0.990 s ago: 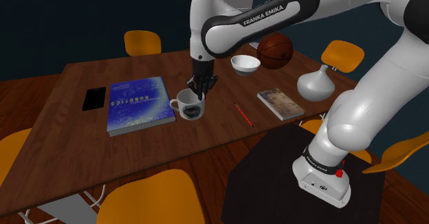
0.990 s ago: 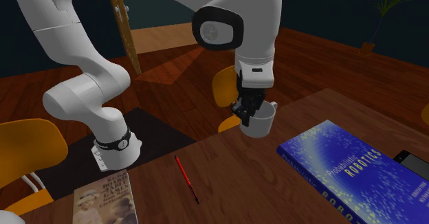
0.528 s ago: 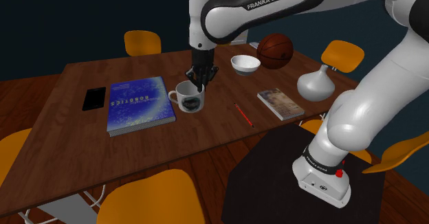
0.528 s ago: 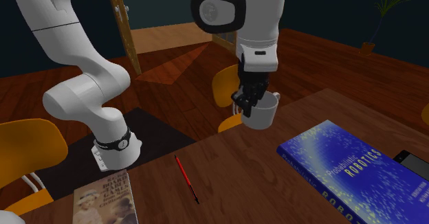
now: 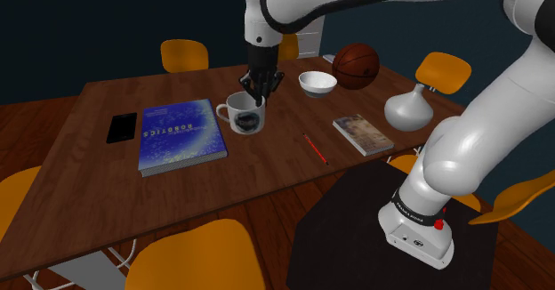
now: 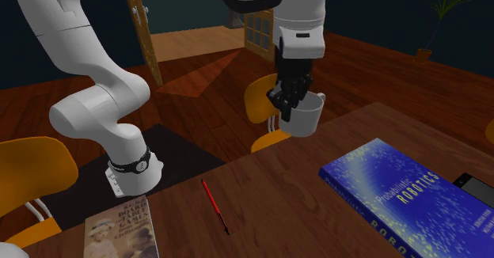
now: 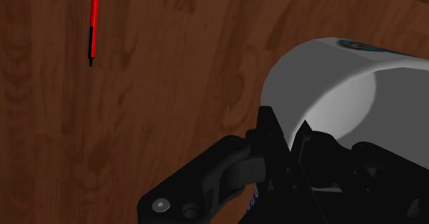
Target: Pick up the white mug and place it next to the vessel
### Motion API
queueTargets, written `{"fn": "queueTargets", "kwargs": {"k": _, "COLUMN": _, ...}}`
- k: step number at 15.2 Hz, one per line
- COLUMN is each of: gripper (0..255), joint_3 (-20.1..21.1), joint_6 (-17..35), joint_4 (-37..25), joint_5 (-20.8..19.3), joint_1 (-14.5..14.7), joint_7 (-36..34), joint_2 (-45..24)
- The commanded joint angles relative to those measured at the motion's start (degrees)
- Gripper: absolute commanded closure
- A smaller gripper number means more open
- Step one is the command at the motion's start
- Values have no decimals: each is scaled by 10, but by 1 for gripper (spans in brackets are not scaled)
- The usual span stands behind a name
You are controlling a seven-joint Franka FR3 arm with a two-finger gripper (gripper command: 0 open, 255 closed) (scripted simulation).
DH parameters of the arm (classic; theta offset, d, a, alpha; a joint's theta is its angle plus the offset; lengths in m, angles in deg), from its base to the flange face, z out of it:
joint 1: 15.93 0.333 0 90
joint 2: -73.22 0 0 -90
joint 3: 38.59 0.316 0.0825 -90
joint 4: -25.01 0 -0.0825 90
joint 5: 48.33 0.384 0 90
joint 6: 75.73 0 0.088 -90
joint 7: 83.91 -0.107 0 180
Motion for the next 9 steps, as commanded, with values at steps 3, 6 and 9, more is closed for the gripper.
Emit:
{"fn": "queueTargets", "kwargs": {"k": 3, "gripper": 255, "joint_3": -1, "joint_6": -32, "joint_4": -30, "joint_5": 0, "joint_1": 0, "joint_7": -2, "joint_2": 2}}
{"fn": "queueTargets", "kwargs": {"k": 6, "gripper": 255, "joint_3": -2, "joint_6": -55, "joint_4": -53, "joint_5": -1, "joint_1": -1, "joint_7": -3, "joint_2": 2}}
{"fn": "queueTargets", "kwargs": {"k": 9, "gripper": 255, "joint_3": -3, "joint_6": -78, "joint_4": -77, "joint_5": -2, "joint_1": -1, "joint_7": -4, "joint_2": 1}}
